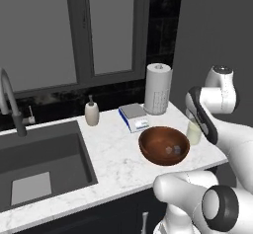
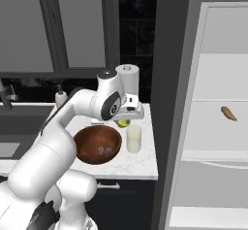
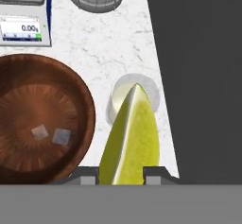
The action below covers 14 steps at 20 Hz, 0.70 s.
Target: Grab a lemon wedge from the fridge and one ice cube from the ice bowl, and put them in the glass of lemonade.
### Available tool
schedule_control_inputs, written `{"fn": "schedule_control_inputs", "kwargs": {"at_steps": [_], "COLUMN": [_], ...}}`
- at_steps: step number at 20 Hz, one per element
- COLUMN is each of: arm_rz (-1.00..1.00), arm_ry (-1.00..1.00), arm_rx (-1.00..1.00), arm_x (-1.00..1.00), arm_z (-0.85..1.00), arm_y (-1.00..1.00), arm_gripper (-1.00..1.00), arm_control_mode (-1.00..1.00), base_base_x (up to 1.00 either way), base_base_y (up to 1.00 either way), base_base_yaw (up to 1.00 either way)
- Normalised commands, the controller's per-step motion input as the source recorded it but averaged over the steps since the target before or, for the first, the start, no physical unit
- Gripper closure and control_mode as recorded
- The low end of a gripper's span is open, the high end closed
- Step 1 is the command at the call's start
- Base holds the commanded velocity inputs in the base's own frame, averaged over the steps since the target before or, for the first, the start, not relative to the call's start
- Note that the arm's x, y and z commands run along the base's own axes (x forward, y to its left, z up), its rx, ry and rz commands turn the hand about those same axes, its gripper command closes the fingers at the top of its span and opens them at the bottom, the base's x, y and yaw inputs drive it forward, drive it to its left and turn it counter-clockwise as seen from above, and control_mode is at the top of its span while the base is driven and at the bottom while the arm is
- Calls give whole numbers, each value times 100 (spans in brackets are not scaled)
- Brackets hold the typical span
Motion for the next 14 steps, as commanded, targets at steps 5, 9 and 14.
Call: {"fn": "schedule_control_inputs", "kwargs": {"at_steps": [5, 9, 14], "arm_rz": [4, 5, 1], "arm_ry": [0, 0, 6], "arm_rx": [0, 0, 0], "arm_x": [0, 16, 15], "arm_z": [-11, 0, 0], "arm_y": [-2, -5, 0], "arm_gripper": [100, 100, 100], "arm_control_mode": [-100, -100, -100], "base_base_x": [0, 0, 0], "base_base_y": [0, 0, 0], "base_base_yaw": [0, 0, 0]}}
